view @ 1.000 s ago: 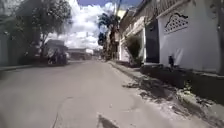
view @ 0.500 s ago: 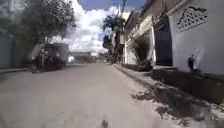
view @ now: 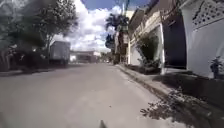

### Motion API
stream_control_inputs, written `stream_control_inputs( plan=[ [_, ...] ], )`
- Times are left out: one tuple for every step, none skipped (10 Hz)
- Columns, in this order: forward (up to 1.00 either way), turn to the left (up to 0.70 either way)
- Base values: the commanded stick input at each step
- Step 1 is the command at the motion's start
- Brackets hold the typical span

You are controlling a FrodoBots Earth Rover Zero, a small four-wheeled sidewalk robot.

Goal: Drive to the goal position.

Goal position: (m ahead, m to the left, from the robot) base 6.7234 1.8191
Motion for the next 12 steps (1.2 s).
stream_control_inputs(
  plan=[
    [1.0,-0.4],
    [1.0,-0.35],
    [1.0,-0.13],
    [1.0,0.0],
    [1.0,0.0],
    [1.0,0.0],
    [1.0,0.0],
    [1.0,0.0],
    [1.0,0.0],
    [1.0,0.0],
    [1.0,0.0],
    [1.0,0.03]
  ],
)
